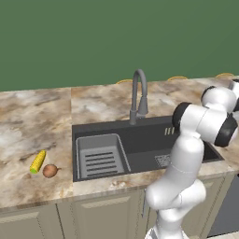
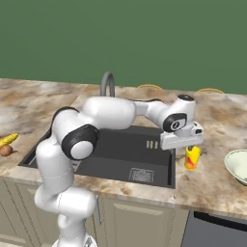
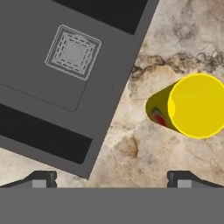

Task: Remove the onion and corn from the sink. Then move the bowl and cup from the counter to the sink for washing.

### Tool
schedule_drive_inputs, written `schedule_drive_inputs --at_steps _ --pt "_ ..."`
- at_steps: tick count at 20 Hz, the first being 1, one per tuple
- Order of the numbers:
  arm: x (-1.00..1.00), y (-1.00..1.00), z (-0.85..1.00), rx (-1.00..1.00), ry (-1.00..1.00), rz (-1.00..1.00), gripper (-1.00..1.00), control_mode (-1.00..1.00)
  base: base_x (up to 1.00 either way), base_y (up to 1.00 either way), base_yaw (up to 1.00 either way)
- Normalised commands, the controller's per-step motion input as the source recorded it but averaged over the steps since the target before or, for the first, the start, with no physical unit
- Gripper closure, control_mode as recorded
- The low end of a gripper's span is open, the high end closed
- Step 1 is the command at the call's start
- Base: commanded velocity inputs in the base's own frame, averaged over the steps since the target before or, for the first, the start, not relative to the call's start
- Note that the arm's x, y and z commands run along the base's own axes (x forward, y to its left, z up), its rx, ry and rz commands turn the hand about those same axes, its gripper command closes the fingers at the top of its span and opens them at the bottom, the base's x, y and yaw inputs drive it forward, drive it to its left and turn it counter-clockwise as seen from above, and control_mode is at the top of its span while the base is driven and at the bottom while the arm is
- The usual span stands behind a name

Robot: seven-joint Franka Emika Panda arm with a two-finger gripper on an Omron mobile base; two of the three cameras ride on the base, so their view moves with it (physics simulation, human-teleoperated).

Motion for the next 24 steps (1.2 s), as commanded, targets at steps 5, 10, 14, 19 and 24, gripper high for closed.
schedule_drive_inputs --at_steps 5,10,14,19,24 --pt "0.07 -0.05 -0.15 0.0 0.0 0.0 -1.0 -1.0 0.0 0.0 0.0" --pt "0.11 -0.06 -0.11 0.0 0.0 0.0 -1.0 -1.0 0.0 0.0 0.0" --pt "0.12 -0.04 -0.07 0.0 0.0 0.0 -1.0 -1.0 0.0 0.0 0.0" --pt "0.16 -0.03 -0.05 0.0 0.0 0.0 -1.0 -1.0 0.0 0.0 0.0" --pt "0.2 -0.07 -0.05 0.0 0.0 0.0 -1.0 -1.0 0.0 0.0 0.0"
